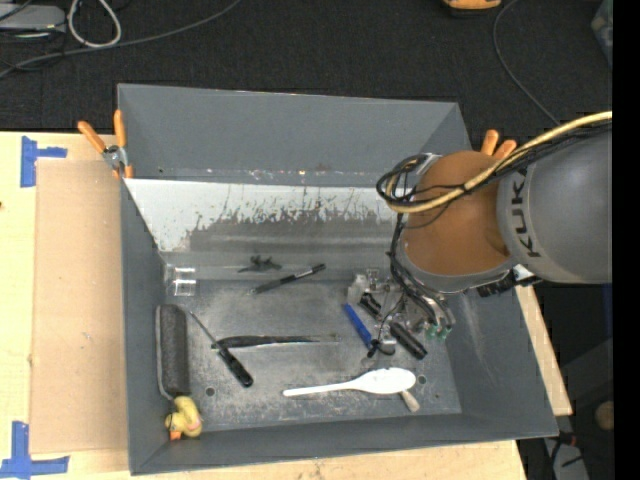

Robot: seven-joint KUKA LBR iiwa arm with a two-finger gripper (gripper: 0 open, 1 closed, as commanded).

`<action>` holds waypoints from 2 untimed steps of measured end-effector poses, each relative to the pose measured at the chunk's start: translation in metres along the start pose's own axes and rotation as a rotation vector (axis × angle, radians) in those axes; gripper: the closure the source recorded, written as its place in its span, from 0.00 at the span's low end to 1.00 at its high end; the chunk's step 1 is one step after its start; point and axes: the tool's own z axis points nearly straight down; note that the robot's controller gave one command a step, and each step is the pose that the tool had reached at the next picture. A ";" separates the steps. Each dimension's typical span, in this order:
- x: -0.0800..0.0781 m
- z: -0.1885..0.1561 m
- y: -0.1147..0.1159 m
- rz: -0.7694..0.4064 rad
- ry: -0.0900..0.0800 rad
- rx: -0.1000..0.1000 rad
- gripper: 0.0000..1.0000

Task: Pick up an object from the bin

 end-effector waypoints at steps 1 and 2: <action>-0.002 -0.002 0.000 0.000 -0.005 0.000 0.00; -0.011 0.062 0.079 -0.061 0.000 -0.003 0.00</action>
Offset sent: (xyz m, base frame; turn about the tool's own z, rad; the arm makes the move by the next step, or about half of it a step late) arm 0.0115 0.0738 -0.0584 -0.0533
